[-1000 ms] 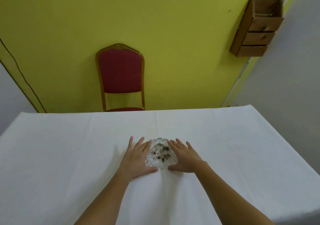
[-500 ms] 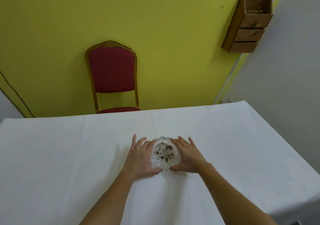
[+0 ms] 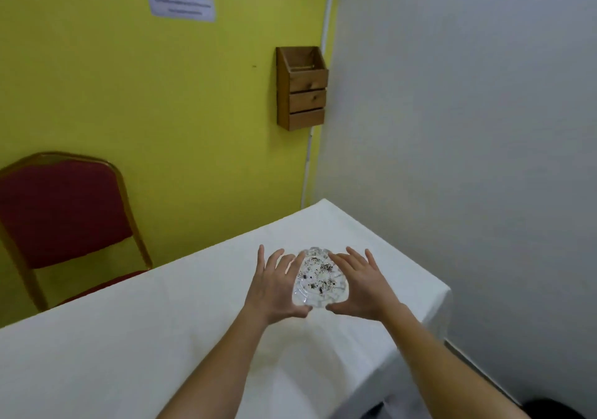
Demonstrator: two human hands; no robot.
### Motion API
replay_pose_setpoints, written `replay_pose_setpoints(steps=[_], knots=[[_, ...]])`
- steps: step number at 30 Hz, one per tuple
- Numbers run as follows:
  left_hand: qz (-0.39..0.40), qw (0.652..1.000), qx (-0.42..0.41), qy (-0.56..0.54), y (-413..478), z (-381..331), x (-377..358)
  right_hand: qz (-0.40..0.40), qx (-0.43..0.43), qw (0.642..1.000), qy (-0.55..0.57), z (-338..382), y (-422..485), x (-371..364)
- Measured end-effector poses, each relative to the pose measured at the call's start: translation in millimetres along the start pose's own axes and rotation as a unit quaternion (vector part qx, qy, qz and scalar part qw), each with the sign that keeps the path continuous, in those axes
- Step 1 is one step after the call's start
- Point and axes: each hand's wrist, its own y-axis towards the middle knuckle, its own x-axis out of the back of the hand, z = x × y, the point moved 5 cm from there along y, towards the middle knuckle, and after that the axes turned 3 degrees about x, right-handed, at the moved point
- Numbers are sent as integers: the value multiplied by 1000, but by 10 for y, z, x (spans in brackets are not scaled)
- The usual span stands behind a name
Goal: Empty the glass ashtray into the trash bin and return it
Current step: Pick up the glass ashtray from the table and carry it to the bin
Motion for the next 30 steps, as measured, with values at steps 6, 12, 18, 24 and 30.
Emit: replay_pose_setpoints(steps=[6,12,18,24,30], knots=[[-4,993,-116,-11,713,-1264,-153,-37,-106,993,-41,-1042,-886,426],[10,974,-226,-25,1065,-2672,-476,-33,-205,975,-73,-1933,-2050,639],[41,948,-305,-77,1210,-3912,-919,-10,-307,947,-95,-2581,-3129,730],[67,919,-377,-97,1408,-4742,-1407,0,-414,910,-38,-3088,-3828,554],[105,879,-449,-120,1828,-5415,-1922,-20,-530,848,5,-3558,-4213,416]])
